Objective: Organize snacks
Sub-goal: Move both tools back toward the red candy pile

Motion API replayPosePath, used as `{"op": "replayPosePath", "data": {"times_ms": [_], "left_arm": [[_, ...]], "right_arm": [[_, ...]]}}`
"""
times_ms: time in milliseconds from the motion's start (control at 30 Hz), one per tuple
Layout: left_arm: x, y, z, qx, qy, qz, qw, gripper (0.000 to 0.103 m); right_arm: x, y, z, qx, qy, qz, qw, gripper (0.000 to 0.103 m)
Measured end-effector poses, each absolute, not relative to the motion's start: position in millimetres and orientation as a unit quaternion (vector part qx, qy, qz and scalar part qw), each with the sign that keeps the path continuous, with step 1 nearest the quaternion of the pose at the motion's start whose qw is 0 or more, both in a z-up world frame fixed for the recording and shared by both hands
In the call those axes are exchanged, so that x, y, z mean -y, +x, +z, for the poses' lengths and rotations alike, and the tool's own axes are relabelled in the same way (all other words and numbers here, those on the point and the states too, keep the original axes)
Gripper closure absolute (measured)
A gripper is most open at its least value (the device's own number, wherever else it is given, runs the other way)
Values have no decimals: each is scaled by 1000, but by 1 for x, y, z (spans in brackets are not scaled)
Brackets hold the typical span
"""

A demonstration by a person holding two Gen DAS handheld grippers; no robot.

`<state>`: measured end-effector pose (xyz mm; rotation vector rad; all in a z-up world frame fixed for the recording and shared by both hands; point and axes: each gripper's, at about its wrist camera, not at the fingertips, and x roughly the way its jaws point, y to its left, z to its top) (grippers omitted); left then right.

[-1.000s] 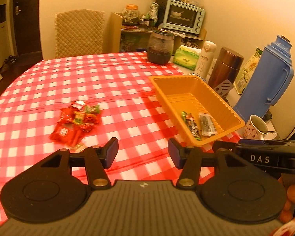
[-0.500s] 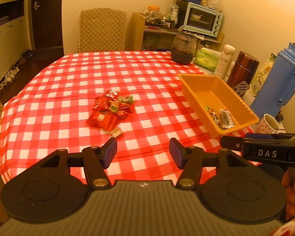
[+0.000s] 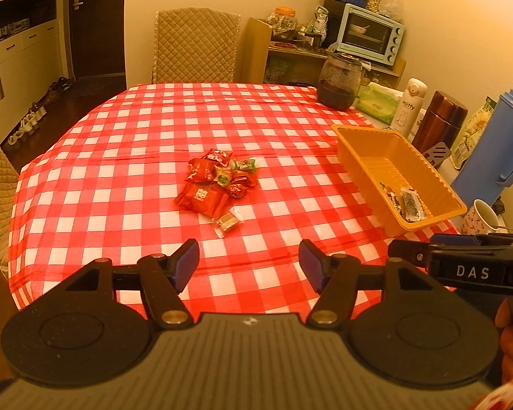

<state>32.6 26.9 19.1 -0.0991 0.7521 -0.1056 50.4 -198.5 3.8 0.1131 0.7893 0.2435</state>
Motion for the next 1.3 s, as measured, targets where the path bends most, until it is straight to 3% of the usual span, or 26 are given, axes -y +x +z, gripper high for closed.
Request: {"op": "replayPosePath", "data": {"times_ms": [833,1300], "left_arm": [[-81,89,-19,-394,-45,-6,918,39],[-113,139,-50,-410,-57,3,910,38]], "right_arm": [[153,98,-34,-395,35,168,903,38],[97,155,-83,-389,-11,242,889,38]]}}
